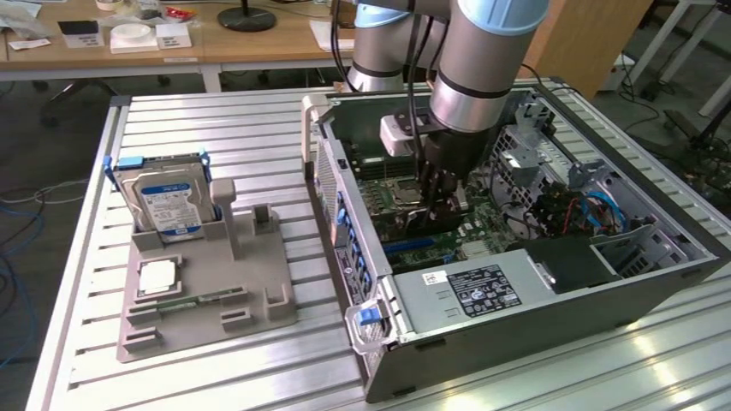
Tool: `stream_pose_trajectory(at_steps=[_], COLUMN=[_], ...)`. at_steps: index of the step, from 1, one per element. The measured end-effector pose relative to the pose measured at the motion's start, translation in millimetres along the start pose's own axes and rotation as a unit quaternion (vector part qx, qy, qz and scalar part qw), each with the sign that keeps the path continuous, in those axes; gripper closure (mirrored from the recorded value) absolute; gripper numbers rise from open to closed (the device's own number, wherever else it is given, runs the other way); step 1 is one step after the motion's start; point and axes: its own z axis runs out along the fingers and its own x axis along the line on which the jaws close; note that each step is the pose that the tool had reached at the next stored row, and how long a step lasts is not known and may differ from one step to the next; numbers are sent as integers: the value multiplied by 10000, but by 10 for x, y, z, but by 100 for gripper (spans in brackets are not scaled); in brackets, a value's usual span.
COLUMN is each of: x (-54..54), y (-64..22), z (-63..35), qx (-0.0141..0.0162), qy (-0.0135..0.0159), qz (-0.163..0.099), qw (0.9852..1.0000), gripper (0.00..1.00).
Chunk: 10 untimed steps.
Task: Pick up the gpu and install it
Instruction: 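Insert the gpu into the slot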
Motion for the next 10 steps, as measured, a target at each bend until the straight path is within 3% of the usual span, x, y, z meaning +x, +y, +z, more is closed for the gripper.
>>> stream_pose_trajectory(at_steps=[10], x=[10], y=[28], z=[23], qx=[0], qy=[0], qz=[0], qw=[10000], gripper=[73])
